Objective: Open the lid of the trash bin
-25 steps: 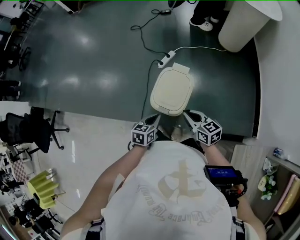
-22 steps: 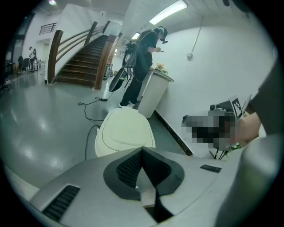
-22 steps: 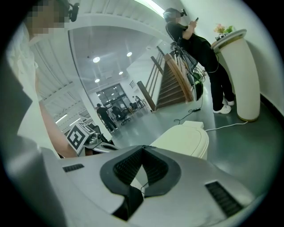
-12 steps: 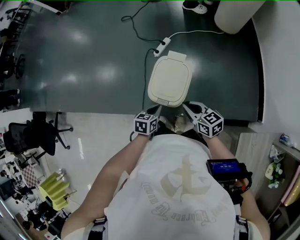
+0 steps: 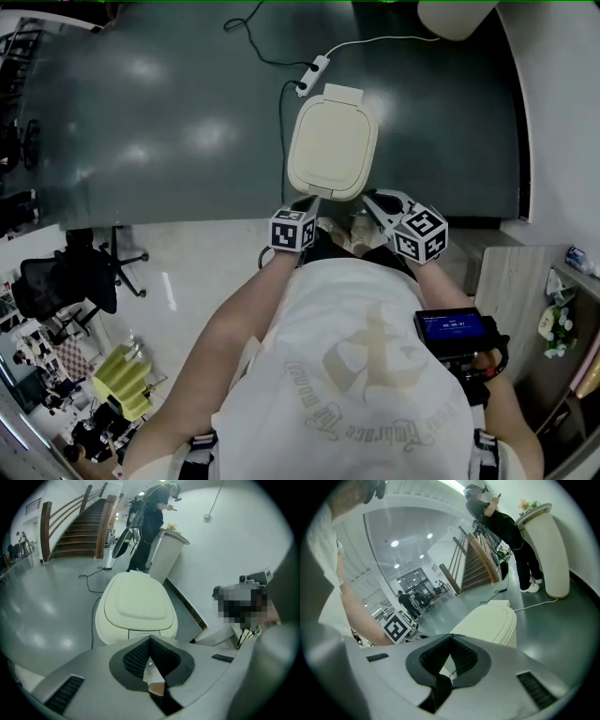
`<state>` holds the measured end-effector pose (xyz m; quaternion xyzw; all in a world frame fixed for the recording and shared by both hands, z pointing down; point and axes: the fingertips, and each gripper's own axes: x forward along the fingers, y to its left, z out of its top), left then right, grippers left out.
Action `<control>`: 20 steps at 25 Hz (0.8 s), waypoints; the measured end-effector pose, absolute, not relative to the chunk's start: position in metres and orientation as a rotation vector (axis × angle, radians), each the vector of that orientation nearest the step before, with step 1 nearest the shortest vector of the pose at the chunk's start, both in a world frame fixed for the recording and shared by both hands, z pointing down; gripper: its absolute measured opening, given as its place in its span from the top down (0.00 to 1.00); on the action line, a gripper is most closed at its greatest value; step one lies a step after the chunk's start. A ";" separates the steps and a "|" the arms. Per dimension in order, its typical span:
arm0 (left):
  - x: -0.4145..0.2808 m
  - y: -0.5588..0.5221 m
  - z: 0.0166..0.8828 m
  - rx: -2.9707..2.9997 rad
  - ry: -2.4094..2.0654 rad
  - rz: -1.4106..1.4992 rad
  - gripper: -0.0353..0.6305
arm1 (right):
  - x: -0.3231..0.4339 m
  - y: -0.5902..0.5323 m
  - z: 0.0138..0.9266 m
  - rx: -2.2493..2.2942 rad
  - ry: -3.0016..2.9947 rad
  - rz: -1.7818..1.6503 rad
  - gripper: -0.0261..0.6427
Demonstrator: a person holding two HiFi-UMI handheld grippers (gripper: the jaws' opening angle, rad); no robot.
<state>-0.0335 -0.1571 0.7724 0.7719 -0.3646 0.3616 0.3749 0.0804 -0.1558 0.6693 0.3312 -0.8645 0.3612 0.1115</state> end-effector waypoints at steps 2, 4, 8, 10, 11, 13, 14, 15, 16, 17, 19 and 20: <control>-0.032 -0.158 0.777 1.963 -0.927 0.944 0.93 | 0.082 -0.157 0.671 0.980 -2.534 1.068 0.95; -0.031 -0.160 0.781 1.953 -0.923 0.961 0.92 | 0.084 -0.158 0.672 0.988 -2.533 1.073 0.95; -0.027 -0.163 0.787 1.939 -0.912 0.996 0.92 | 0.089 -0.160 0.674 1.000 -2.524 1.081 0.95; -0.027 -0.163 0.789 1.929 -0.912 1.005 0.92 | 0.090 -0.161 0.675 1.003 -2.519 1.084 0.95; -0.027 -0.163 0.789 1.926 -0.912 1.006 0.93 | 0.091 -0.161 0.676 1.003 -2.516 1.087 0.95; -0.026 -0.161 0.790 1.922 -0.903 1.004 0.92 | 0.092 -0.160 0.677 1.003 -2.512 1.093 0.95; -0.026 -0.160 0.791 1.920 -0.894 1.004 0.92 | 0.092 -0.159 0.678 1.002 -2.509 1.094 0.95; -0.025 -0.159 0.792 1.917 -0.884 1.006 0.92 | 0.093 -0.158 0.679 1.001 -2.505 1.092 0.95; -0.025 -0.158 0.793 1.915 -0.875 1.013 0.92 | 0.093 -0.158 0.679 1.000 -2.501 1.088 0.95; -0.025 -0.159 0.793 1.917 -0.866 1.023 0.92 | 0.093 -0.159 0.679 1.000 -2.498 1.083 0.95; -0.029 -0.162 0.793 1.929 -0.858 1.050 0.92 | 0.090 -0.161 0.680 0.999 -2.498 1.077 0.95; -0.031 -0.163 0.793 1.935 -0.860 1.062 0.92 | 0.089 -0.162 0.681 0.996 -2.500 1.077 0.95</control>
